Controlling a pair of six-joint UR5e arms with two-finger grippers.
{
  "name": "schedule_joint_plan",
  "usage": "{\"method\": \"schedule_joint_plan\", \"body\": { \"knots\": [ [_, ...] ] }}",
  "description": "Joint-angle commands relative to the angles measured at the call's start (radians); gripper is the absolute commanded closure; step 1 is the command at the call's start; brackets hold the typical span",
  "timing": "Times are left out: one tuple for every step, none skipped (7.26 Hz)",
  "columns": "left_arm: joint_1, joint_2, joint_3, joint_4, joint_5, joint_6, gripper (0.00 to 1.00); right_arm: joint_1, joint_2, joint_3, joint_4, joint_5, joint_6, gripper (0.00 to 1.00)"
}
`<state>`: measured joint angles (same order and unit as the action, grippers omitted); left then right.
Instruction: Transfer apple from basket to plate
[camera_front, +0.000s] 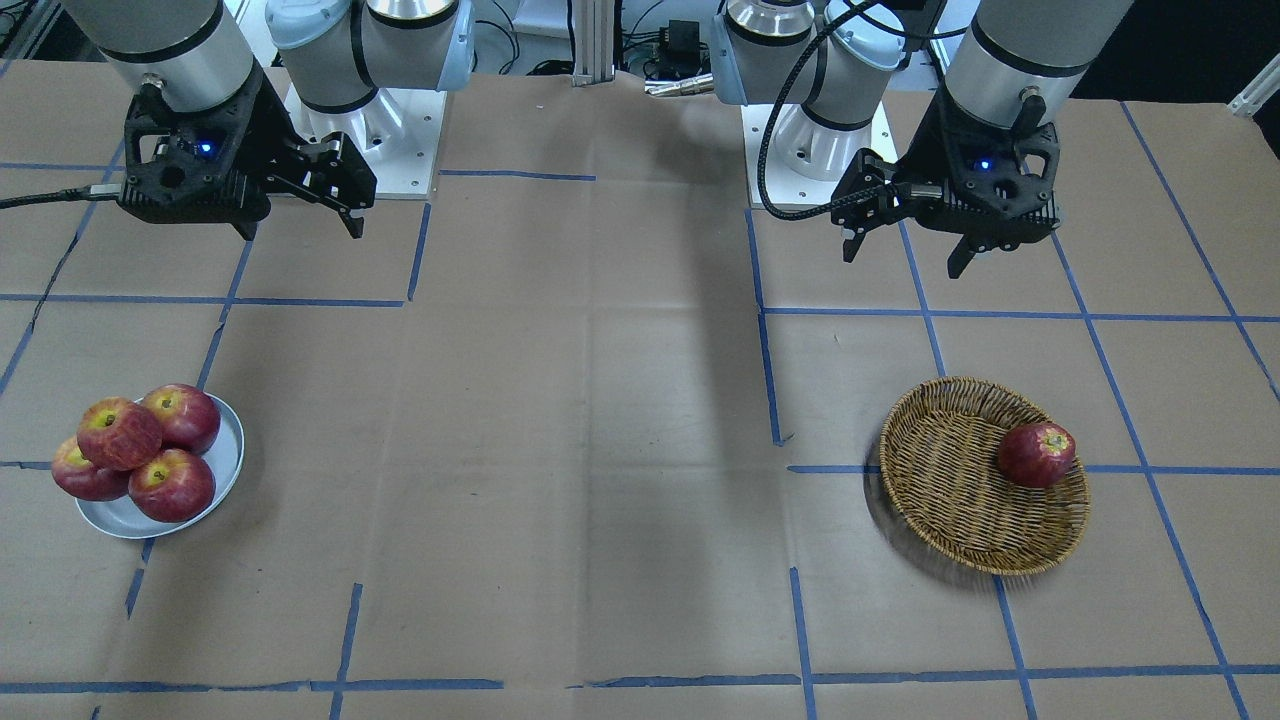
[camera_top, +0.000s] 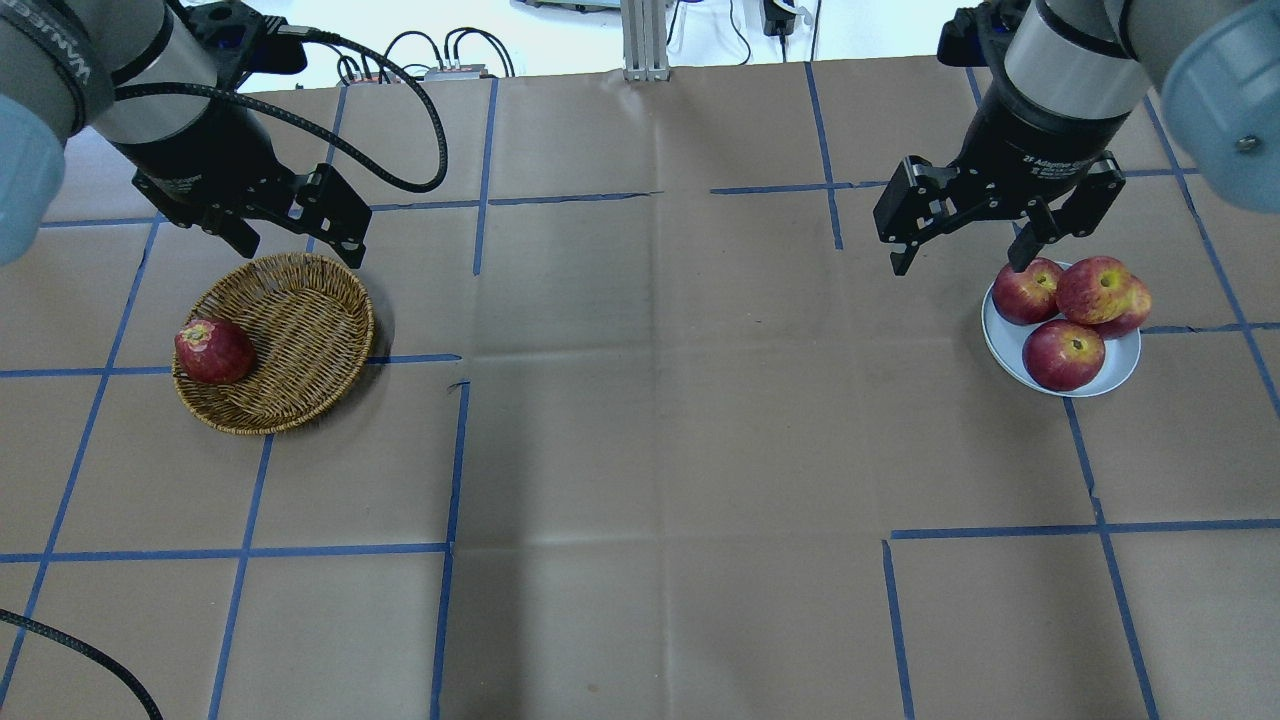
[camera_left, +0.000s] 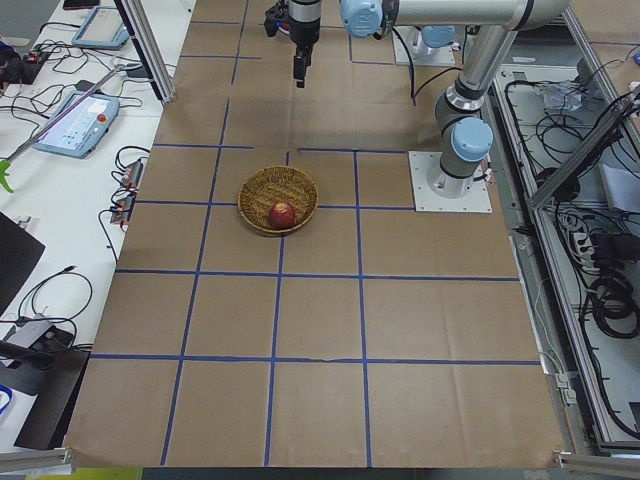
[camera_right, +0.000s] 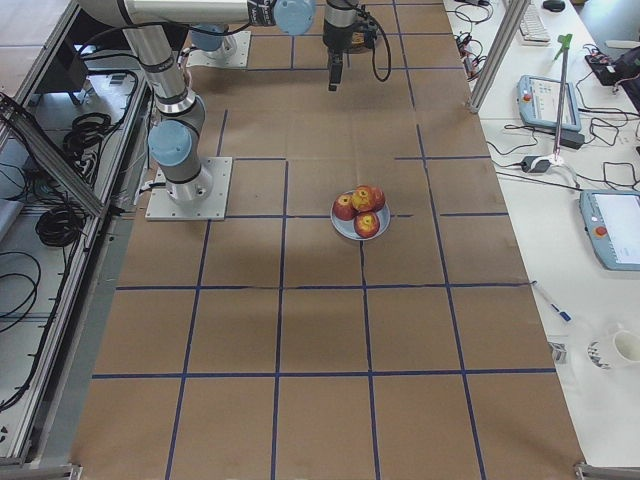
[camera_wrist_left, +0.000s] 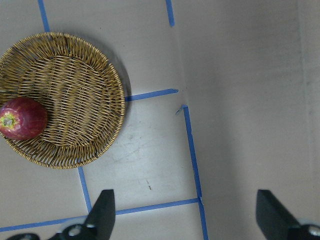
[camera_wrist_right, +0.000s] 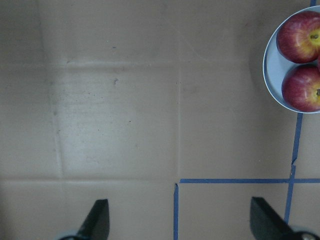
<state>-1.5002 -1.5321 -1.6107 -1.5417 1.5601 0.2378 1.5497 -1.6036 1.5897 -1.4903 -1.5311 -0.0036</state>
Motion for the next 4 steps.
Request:
{"method": "schedule_joint_plan", "body": {
  "knots": [
    [0.0,0.0,0.0,0.0,0.0,0.0,0.01,0.006,0.004,-0.017,0.001,0.0,0.04,0.0],
    [0.0,0.0,0.0,0.0,0.0,0.0,0.01,0.006,0.004,-0.017,-0.002,-0.003,0.039,0.0],
    [0.0,0.0,0.0,0.0,0.0,0.0,0.01,0.006,0.004,-0.017,-0.002,-0.009,0.039,0.0],
    [0.0,0.0,0.0,0.0,0.0,0.0,0.01,0.006,0.004,-0.017,-0.001,-0.009,0.039,0.0]
  ]
}}
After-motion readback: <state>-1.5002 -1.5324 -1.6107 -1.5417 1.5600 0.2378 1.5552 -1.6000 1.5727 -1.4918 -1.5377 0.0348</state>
